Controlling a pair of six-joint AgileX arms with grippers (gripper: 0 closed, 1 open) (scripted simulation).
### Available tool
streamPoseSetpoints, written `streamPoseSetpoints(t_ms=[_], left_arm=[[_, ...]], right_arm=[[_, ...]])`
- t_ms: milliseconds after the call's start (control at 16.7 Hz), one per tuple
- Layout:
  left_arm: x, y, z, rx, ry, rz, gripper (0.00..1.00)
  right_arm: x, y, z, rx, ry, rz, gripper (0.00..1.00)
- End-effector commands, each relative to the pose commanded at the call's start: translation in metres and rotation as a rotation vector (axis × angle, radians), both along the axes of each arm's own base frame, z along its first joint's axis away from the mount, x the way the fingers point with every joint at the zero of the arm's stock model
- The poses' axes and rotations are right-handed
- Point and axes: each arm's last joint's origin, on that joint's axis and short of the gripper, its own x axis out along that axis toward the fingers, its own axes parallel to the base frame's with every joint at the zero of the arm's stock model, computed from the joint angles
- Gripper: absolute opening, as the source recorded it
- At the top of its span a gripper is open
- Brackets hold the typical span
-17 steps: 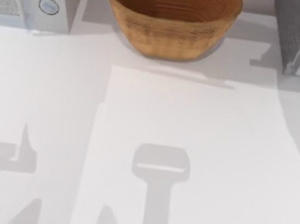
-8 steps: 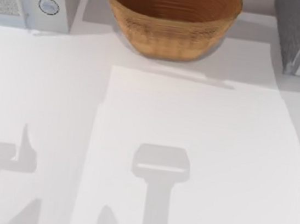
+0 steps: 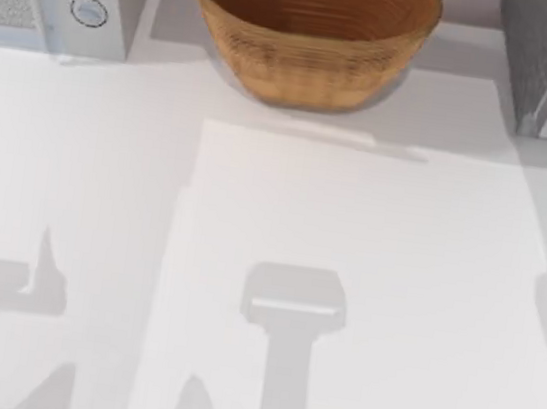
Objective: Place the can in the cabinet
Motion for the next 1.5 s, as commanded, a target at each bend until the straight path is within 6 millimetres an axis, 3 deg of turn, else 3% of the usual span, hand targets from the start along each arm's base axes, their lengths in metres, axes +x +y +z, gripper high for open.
streamPoseSetpoints(t_ms=[360,1140,1500], left_arm=[[0.0000,0.0000,0.0000,0.000,0.000,0.000,1.00],[0.0000,0.0000,0.0000,0.000,0.000,0.000,1.00],[0.0000,0.0000,0.0000,0.000,0.000,0.000,1.00]], right_arm=[[0.0077,-0.0010,-0.0045,0.000,0.006,0.001,0.00],[0.0077,-0.0010,-0.0045,0.000,0.006,0.001,0.98],[0.0077,-0.0010,-0.0045,0.000,0.006,0.001,1.00]])
